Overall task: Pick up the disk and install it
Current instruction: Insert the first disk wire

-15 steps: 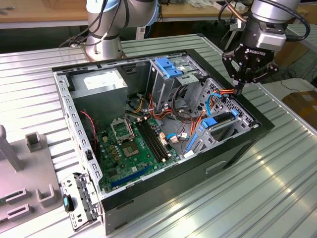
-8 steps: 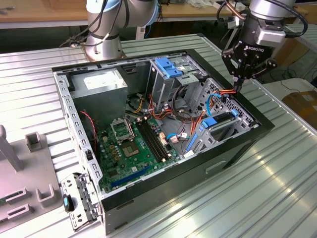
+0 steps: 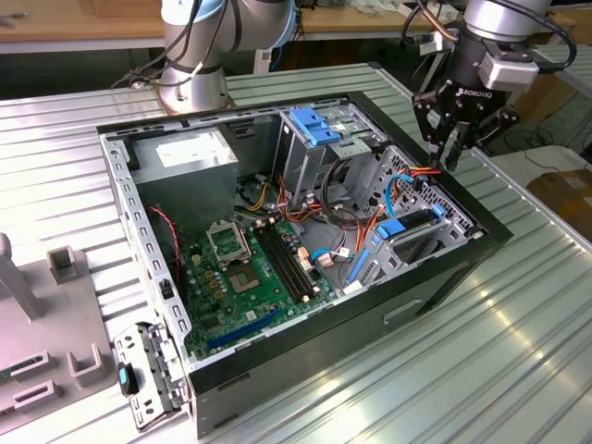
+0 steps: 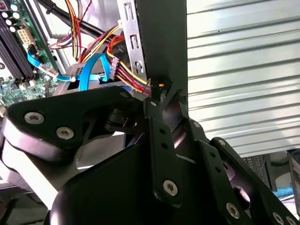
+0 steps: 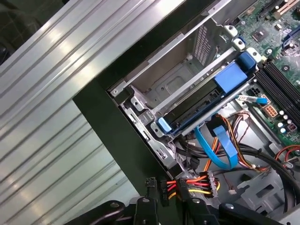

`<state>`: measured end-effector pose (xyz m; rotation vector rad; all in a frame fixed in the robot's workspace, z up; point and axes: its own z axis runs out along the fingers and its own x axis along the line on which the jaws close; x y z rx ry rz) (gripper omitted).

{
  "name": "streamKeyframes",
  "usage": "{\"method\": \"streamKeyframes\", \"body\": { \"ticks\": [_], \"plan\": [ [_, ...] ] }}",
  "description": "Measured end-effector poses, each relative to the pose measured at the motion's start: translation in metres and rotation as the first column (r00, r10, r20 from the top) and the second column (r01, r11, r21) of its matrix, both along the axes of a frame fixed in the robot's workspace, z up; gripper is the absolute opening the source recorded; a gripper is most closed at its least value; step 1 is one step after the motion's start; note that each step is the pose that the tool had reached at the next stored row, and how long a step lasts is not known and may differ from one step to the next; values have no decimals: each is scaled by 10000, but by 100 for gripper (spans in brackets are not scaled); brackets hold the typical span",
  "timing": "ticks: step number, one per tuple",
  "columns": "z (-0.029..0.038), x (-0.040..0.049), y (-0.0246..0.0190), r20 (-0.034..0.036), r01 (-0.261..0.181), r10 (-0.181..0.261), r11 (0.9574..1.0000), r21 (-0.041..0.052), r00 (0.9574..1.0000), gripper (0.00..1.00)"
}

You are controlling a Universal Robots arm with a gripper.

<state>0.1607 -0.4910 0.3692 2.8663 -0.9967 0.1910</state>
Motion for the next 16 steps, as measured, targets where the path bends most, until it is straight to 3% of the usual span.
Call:
{"method": "streamKeyframes", "body": {
  "ticks": [6, 9, 11, 16],
  "plan": [
    [-44, 3, 3, 12, -521, 521, 9986, -2, 9986, 30],
    [-69, 2, 3, 24, -644, 644, 9979, -3, 9979, 17],
    [6, 1, 3, 15, -628, 628, 9980, -5, 9980, 17],
    [21, 2, 3, -14, 286, -286, 9996, -3, 9996, 17]
  ]
}}
